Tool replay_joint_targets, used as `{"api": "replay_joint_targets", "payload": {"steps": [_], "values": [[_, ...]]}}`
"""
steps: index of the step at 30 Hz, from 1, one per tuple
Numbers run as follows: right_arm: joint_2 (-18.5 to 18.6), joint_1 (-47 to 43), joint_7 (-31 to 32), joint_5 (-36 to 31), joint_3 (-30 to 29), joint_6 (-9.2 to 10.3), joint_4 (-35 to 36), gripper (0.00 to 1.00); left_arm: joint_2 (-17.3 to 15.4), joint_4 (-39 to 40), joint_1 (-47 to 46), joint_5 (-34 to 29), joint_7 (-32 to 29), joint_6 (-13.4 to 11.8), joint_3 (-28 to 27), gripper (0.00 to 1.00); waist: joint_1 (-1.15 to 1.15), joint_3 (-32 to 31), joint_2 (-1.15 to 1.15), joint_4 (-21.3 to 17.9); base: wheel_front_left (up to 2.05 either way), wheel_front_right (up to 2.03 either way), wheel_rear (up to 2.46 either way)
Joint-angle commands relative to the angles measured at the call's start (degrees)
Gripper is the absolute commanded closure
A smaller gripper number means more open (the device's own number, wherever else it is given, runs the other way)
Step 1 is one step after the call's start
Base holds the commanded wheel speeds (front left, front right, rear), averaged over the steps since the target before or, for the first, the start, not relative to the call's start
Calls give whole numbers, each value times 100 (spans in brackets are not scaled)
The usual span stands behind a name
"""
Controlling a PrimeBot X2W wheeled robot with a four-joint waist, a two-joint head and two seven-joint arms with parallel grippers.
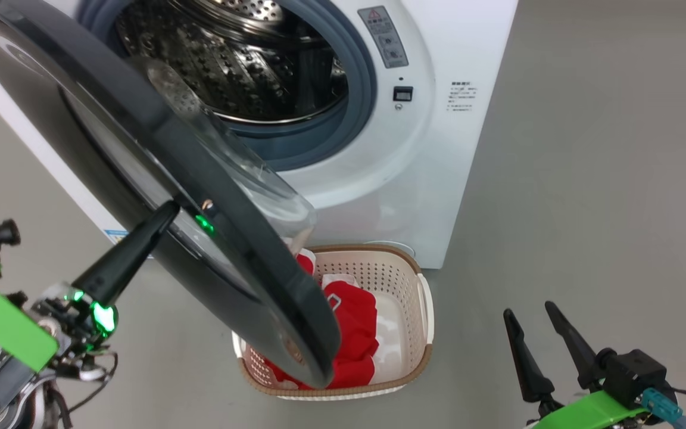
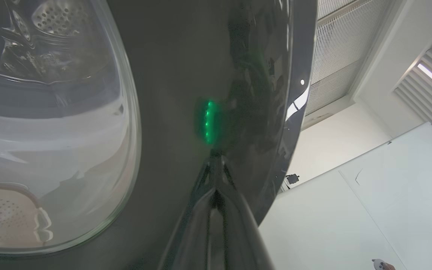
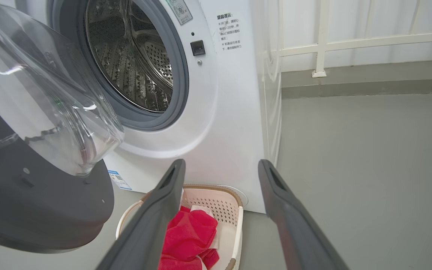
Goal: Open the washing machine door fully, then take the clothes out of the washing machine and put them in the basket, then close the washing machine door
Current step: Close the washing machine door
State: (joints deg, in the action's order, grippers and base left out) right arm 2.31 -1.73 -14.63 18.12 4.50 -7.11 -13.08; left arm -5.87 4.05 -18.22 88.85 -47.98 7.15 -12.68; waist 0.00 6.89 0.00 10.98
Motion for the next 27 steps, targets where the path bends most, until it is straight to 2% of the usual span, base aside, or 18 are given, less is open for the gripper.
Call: {"api": "replay_joint_targets", "payload": {"steps": [1,17,27], "values": [[56,265,-37,42,101,-37,171,0,-96,93,-306,-140,119,34,-116,100,0,104,0,-94,0,0,0],[56,571,-37,77,31,-37,276,0,-347,-422,-1238,-544,1451,34,472,100,0,655,0,-633,0,0,0],[56,718,-37,116,55,-37,309,0,-766,-847,-1751,-862,2648,34,1097,100,0,876,0,-900,0,0,0]]}}
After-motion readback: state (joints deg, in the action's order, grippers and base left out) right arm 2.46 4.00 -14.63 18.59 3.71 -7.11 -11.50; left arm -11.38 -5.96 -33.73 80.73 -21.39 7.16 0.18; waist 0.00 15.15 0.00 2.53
